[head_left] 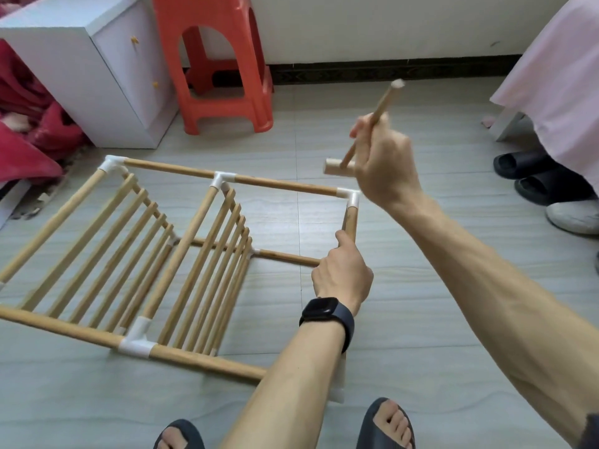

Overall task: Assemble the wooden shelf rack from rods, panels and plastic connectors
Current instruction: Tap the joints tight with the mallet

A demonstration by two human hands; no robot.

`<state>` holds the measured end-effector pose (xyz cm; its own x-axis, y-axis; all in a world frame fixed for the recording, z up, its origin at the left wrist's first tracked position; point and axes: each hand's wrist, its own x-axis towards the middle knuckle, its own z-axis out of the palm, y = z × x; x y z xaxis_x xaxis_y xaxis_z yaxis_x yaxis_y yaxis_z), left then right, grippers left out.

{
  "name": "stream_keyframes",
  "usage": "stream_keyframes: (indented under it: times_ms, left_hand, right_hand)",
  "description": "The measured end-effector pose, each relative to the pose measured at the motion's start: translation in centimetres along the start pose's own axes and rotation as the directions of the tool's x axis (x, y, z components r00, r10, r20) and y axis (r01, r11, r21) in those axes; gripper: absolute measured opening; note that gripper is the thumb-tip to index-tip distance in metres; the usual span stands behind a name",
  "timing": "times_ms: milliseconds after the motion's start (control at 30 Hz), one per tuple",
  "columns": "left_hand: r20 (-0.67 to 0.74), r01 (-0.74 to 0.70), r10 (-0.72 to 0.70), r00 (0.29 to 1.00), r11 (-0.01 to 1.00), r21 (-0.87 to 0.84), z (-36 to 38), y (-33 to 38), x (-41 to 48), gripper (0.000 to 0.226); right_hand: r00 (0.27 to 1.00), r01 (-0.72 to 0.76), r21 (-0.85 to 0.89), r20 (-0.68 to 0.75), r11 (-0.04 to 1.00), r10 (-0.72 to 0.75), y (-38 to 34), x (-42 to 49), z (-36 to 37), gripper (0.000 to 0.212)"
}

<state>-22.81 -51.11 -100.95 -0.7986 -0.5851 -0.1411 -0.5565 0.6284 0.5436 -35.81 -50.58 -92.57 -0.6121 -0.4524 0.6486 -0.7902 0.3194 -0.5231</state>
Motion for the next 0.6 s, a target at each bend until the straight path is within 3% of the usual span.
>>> stream_keyframes:
  times_ms: [67, 167, 200, 300, 333, 433, 467, 567, 600]
  left_hand:
    - [-0.007, 0.004, -0.004, 1.0, 1.0, -0.004, 0.0, 0.0, 0.3, 0.033]
    - [0.003, 0.008, -0.008, 1.0, 1.0, -0.006, 0.0, 0.1, 0.3, 0.033]
    - [0.0, 0.001, -0.001, 1.0, 1.0, -0.001, 0.0, 0.1, 0.3, 0.033]
    - [-0.01, 0.001, -0.001, 1.0, 1.0, -0.002, 0.2, 0.0, 0.4, 0.033]
    - [-0.007, 0.003, -0.003, 1.0, 1.0, 0.001, 0.2, -0.1, 0.5, 0.034]
    - [0.012, 0.014, -0.014, 1.0, 1.0, 0.003, 0.1, 0.0, 0.3, 0.035]
    - [0.01, 0.012, -0.012, 1.0, 1.0, 0.007, 0.0, 0.0, 0.4, 0.036]
    - [0.002, 0.013, -0.013, 1.0, 1.0, 0.004, 0.2, -0.1, 0.5, 0.034]
    - [-0.003, 0.013, -0.013, 1.0, 1.0, 0.006, 0.3, -0.1, 0.8, 0.033]
  right_hand:
    - [0.998, -0.016, 0.005, -0.058, 1.0, 0.016, 0.4, -0.8, 0.0, 0.031]
    - [0.975, -0.121, -0.09, 0.175, 0.989, 0.135, 1.0, -1.9, 0.2, 0.032]
    - [0.981, -0.118, -0.072, 0.144, 0.99, 0.127, 0.8, -1.0, 0.2, 0.032]
    - [0.988, -0.018, 0.037, -0.154, 0.999, 0.024, 0.8, 0.5, 0.0, 0.032]
    - [0.989, -0.022, 0.026, -0.144, 0.999, 0.026, 0.9, 0.1, 0.3, 0.031]
    - [0.978, -0.122, -0.068, 0.161, 0.99, 0.131, 1.3, -1.2, 0.9, 0.033]
    - [0.981, -0.12, -0.06, 0.143, 0.991, 0.128, 1.1, -0.7, 1.0, 0.034]
    - [0.994, -0.022, -0.008, -0.107, 1.0, 0.021, 1.7, 0.1, 0.6, 0.032]
    - [0.997, -0.039, -0.019, -0.07, 0.999, 0.038, 1.8, -0.1, 0.6, 0.032]
